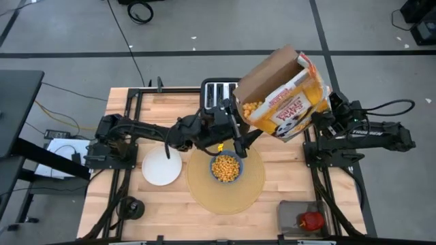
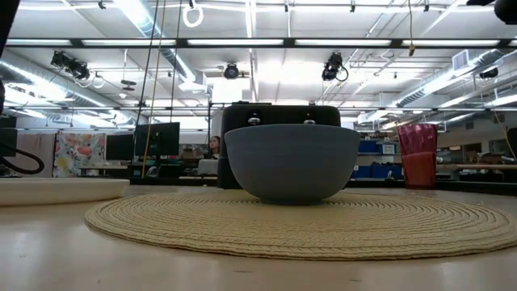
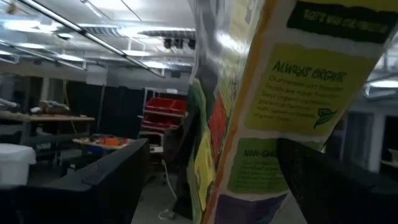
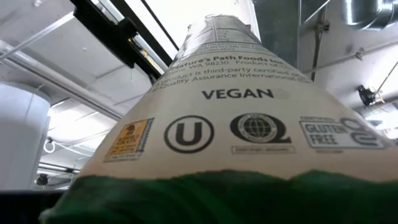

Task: Arrange a breakfast setting
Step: Pour the cereal from the cereal box into the bowl

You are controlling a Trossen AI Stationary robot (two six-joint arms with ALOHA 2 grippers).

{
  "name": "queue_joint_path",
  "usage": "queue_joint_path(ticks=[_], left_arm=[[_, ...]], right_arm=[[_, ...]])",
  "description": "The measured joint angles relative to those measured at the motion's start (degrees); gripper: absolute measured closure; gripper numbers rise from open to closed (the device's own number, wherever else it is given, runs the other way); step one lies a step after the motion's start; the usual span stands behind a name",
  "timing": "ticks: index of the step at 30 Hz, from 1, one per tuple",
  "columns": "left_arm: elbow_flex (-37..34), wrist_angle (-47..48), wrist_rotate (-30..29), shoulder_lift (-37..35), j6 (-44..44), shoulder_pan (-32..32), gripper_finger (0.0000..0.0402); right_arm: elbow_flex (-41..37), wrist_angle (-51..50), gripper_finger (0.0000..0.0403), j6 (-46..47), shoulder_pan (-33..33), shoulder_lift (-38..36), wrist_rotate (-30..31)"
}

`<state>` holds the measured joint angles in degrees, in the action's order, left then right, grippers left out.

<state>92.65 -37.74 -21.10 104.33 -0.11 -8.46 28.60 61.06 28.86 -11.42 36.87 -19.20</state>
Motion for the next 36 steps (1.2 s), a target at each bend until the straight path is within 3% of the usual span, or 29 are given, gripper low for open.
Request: queue_joint_path(ticks=[5, 17, 21, 28, 36], left_arm=[[2.28, 4.78, 2.92, -0.11, -1.06, -0.22, 0.0045], [2.28, 3.93, 4.90, -0.09, -4.63, -1.19, 0.0045], [2.28, 1.57, 4.41, -0.09, -3.82, -1.08, 0.0045], [2.28, 1.42, -1.69, -0.09, -1.76, -0.28, 0.0045], [2.28, 0.90, -1.39, -0.09, -2.20, 1.45, 0.0045]], right_arm=[[0.00, 1.48, 0.0197, -0.42, -0.03, 0.24, 0.51], [-0.11, 3.00, 0.0197, -1.05, -0.09, 0.14, 1.55], [-0.11, 3.45, 0.0197, -1.69, -0.09, 1.41, 1.44], [0.02, 4.38, 0.0197, -4.24, -0.07, 4.36, 1.17], [-0.19, 3.79, 0.0197, -4.78, -0.05, 4.80, -0.36]])
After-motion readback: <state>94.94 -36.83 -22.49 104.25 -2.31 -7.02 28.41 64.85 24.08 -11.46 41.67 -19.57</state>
